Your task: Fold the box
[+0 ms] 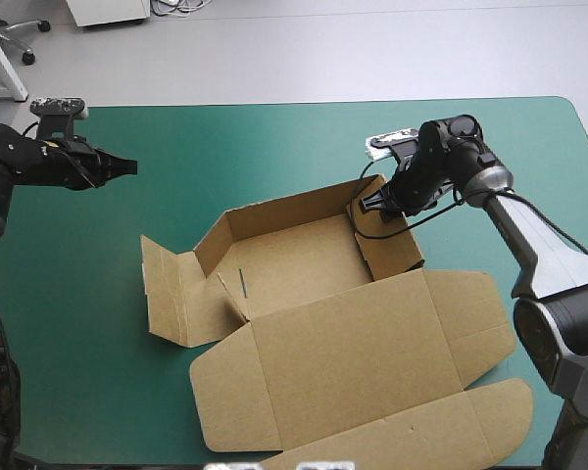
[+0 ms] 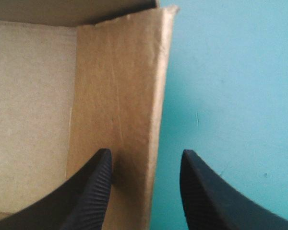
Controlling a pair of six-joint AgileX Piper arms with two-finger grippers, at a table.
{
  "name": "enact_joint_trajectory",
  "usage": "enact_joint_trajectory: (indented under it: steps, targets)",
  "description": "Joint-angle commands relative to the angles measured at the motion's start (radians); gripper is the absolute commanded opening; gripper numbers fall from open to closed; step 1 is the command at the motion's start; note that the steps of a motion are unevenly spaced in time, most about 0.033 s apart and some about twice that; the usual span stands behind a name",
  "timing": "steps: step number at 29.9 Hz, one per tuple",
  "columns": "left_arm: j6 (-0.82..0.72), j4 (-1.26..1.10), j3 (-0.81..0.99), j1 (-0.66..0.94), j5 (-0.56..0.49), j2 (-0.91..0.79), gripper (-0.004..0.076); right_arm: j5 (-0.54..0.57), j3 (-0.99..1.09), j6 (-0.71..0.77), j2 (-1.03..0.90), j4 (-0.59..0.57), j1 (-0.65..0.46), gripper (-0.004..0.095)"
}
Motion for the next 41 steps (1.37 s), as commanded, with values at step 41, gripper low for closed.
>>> enact_joint_trajectory:
  steps: [41]
  targets:
    - [0.006, -0.039, -0.031, 0.003, -0.056, -0.039, -0.0015, 0.088, -0.016, 0.033, 0.018, 0.023, -0.002, 0.0116]
